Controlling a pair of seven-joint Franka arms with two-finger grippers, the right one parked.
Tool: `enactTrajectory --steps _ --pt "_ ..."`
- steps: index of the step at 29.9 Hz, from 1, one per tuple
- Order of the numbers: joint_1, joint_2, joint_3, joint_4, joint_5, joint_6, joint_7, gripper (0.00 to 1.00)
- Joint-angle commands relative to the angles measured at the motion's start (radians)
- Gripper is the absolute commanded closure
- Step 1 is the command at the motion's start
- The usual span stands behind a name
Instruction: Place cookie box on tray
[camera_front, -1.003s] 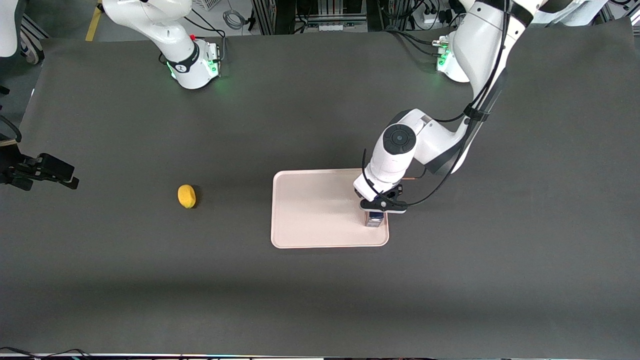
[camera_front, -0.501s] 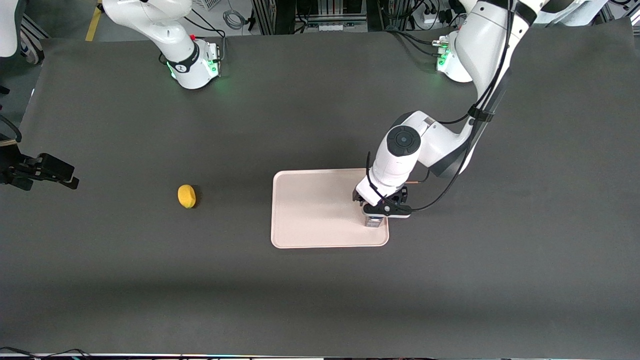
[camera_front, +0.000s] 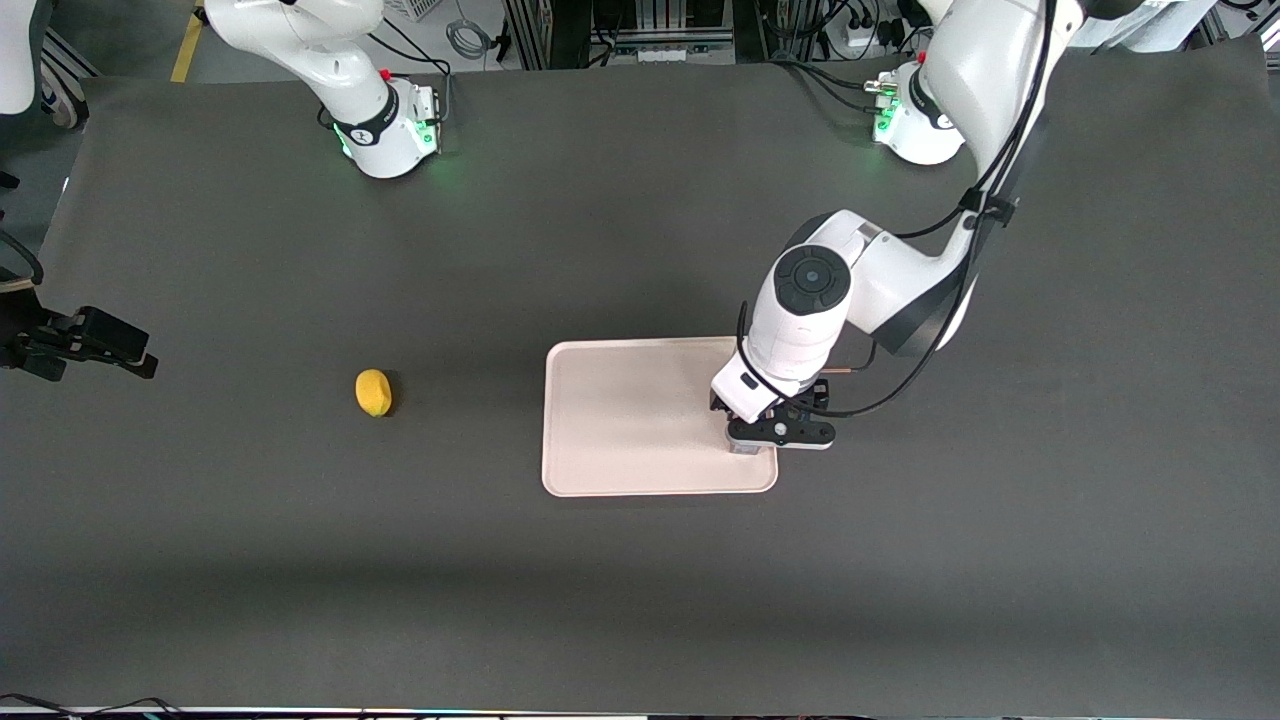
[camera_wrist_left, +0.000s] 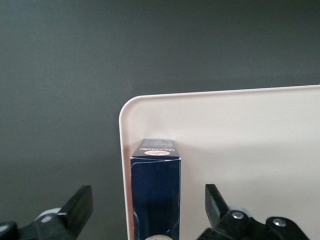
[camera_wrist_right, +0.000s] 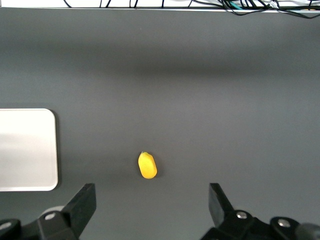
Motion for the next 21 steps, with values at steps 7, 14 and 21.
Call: enactTrajectory --steps 7,14,21 --pt "0.073 -0.166 0.043 0.019 -0.156 -0.218 0.245 0.00" --pt "0.156 -0.255 0.054 0.007 -0.158 -0.318 0.264 0.00" --pt "0.274 -0.346 0.057 -0.046 -0.193 -0.349 0.399 0.00"
